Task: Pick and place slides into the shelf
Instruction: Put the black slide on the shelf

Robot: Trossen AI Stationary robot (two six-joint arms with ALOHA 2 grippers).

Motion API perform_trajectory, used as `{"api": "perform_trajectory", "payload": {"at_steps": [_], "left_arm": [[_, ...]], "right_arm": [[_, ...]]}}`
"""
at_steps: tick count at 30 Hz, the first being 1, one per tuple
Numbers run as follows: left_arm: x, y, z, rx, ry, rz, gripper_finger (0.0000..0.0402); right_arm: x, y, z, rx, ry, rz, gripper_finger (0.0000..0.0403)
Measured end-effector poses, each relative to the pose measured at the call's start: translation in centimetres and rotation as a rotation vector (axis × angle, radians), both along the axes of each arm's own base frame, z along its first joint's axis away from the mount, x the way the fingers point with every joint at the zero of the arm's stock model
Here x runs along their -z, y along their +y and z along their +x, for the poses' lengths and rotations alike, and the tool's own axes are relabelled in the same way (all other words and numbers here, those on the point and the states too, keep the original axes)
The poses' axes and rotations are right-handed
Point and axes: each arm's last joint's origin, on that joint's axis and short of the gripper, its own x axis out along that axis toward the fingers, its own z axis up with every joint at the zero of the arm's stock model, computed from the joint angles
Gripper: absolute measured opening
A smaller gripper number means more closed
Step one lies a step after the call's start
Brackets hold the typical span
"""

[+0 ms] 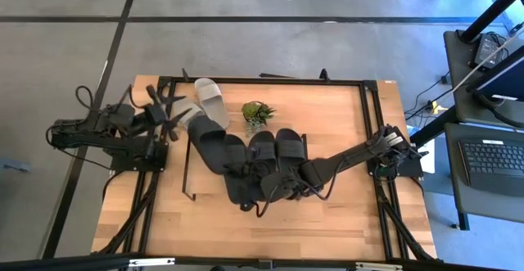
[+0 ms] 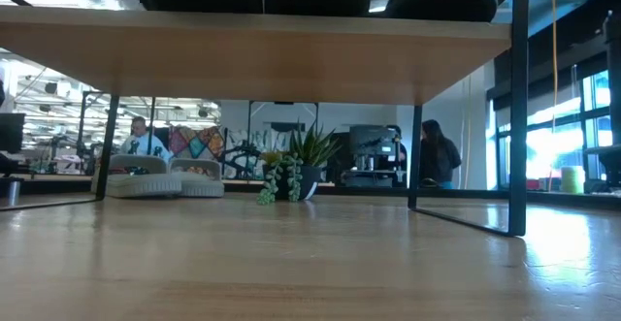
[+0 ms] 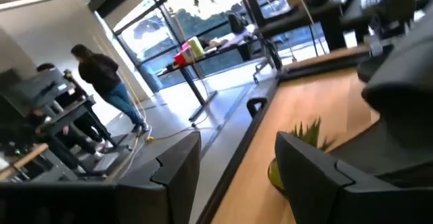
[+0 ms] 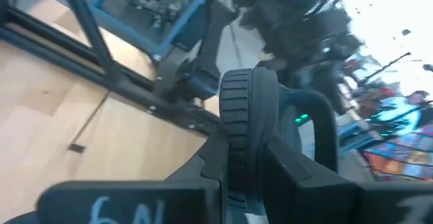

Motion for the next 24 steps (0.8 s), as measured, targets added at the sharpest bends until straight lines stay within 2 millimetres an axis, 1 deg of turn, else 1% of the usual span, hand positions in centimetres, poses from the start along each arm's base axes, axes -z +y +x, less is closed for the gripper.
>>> {"api": "perform_trajectory", "payload": {"at_steps": [4, 9, 12, 19, 24], "left_arm": [[-0.7, -0.1, -0.2, 0.059, -0.037, -0.026, 0.0183], [-1.2, -0.7, 0.0, 0.261, -0.051, -0.065, 0.0183], [-1.8, -0.9, 0.4, 0.324, -0.071, -0.12, 0.0183], [-1.5, -1.0, 2.2, 0.334, 0.01, -0.154, 0.0183], [-1.1, -1.0, 3.4, 0.328, 0.055, -0.178, 0.0183]], "right_arm": [[0.6, -0.2, 0.2, -0.018, 0.027, 0.048, 0.0057], [1.5, 0.0, 0.7, -0.019, 0.041, 0.042, 0.0057], [2.0, 0.1, 0.8, -0.026, 0.05, 0.056, 0.0057], [2.5, 0.2, 1.1, -0.037, 0.06, 0.068, 0.0057], [3.7, 0.2, 1.7, -0.035, 0.087, 0.059, 0.0057]]}}
